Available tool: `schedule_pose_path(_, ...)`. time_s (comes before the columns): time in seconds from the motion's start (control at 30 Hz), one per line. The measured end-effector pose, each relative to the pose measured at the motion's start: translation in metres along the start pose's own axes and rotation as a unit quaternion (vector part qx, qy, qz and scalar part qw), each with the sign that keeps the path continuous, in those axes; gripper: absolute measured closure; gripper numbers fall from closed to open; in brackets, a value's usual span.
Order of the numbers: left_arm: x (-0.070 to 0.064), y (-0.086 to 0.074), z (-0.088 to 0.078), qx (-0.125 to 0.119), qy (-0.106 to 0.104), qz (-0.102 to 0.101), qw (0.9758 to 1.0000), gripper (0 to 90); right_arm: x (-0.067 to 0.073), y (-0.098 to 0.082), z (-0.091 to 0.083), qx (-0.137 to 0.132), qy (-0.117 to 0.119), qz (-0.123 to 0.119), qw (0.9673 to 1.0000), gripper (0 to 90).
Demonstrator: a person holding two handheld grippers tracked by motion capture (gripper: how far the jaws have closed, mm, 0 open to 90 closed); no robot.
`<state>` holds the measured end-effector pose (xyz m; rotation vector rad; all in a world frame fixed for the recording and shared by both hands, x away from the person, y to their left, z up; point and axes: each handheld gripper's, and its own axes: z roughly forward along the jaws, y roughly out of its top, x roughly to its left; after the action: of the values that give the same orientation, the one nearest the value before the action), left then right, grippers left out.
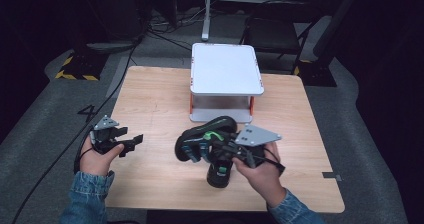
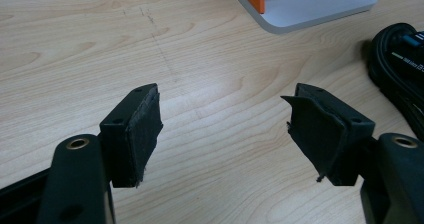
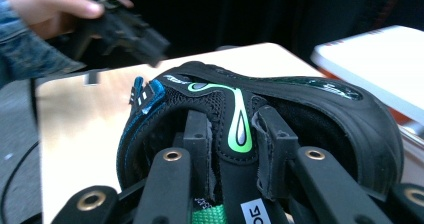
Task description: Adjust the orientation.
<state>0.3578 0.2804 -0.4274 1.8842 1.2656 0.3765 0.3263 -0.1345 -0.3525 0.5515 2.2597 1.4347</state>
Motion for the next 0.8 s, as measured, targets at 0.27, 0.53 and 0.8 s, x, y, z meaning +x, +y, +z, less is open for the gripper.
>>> schedule_pose_path(0.27, -0.005, 0.005, 0.008, 0.003, -0.008, 0.008, 0.9999, 29.0, -0.047, -0.032, -0.052, -0.008, -0.068, 0.062, 0.9957, 70.8)
schedule_pose_path(0.53, -0.005, 0.009, 0.018, 0.006, -0.015, 0.011, 0.9998, 29.0, -0.088, -0.057, -0.091, 0.021, -0.148, 0.141, 0.9787, 70.5)
schedule_pose_path(0.8, -0.006, 0.013, 0.022, 0.005, -0.022, 0.011, 0.9997, 28.9, -0.11, -0.099, -0.081, 0.098, -0.163, 0.209, 0.9592, 70.1)
